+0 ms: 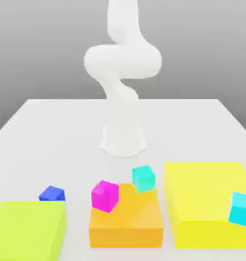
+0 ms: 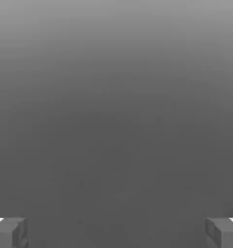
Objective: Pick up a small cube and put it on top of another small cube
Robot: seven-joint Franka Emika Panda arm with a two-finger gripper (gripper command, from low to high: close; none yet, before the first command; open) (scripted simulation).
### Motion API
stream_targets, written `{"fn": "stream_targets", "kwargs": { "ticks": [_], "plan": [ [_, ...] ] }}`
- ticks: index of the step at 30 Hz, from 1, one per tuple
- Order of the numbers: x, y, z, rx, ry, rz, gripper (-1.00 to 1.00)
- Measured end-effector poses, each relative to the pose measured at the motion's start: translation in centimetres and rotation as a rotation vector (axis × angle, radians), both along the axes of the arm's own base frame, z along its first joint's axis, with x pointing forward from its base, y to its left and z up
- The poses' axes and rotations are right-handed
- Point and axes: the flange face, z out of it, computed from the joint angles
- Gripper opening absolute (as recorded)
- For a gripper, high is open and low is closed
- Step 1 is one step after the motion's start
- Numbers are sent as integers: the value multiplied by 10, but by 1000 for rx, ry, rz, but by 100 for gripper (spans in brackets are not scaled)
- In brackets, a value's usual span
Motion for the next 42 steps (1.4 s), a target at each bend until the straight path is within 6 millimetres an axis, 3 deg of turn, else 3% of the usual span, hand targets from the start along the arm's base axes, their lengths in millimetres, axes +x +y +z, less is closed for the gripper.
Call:
{"fn": "stream_targets", "kwargs": {
  "ticks": [5,10,15,20,22,33,34,42],
  "plan": [
    [47,-54,-124,74,178,-50,0],
    [52,-99,-249,119,351,-120,0],
    [19,-136,-363,133,522,-210,0],
    [-48,-172,-452,118,684,-329,0],
    [-56,-174,-468,106,707,-337,0],
    [-59,-173,-529,101,716,-335,0],
    [-60,-172,-533,103,717,-335,-100],
    [-59,-173,-529,102,716,-335,-100]
  ]
}}
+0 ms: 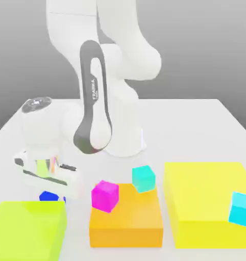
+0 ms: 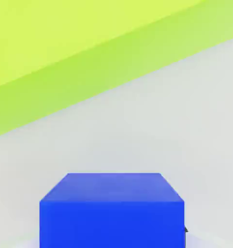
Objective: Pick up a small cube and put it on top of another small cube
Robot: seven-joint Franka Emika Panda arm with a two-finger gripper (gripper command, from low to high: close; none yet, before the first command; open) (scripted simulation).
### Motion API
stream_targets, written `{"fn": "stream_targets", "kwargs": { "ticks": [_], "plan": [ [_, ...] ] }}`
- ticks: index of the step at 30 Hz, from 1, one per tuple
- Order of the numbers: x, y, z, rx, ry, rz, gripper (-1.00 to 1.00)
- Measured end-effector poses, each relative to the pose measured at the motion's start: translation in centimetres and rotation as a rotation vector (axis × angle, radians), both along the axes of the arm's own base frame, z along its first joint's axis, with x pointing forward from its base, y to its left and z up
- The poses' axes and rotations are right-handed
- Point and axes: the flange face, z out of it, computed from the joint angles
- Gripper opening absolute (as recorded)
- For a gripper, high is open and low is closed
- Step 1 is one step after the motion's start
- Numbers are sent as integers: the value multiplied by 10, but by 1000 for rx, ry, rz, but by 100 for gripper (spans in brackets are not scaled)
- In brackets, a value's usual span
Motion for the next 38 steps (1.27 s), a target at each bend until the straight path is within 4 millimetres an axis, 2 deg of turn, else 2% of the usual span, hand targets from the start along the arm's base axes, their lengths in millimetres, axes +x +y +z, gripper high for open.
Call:
{"fn": "stream_targets", "kwargs": {
  "ticks": [11,12,13,15,18,20,22,26,30,31,32,34,35,38],
  "plan": [
    [0,0,57,1,-1,-1,-100],
    [5,1,63,7,-9,-10,-100],
    [21,13,70,17,-14,31,-100],
    [58,48,85,43,-18,168,-100],
    [109,112,113,85,-18,395,-100],
    [134,162,132,112,-16,555,-100],
    [148,221,146,116,-3,766,-100],
    [148,339,167,99,30,1203,-100],
    [124,451,191,52,43,1635,-100],
    [126,461,192,29,25,1690,-100],
    [130,461,184,18,15,1705,-100],
    [133,462,155,9,8,1718,-100],
    [133,462,146,7,7,1720,100],
    [133,462,146,7,7,1720,100]
  ]
}}
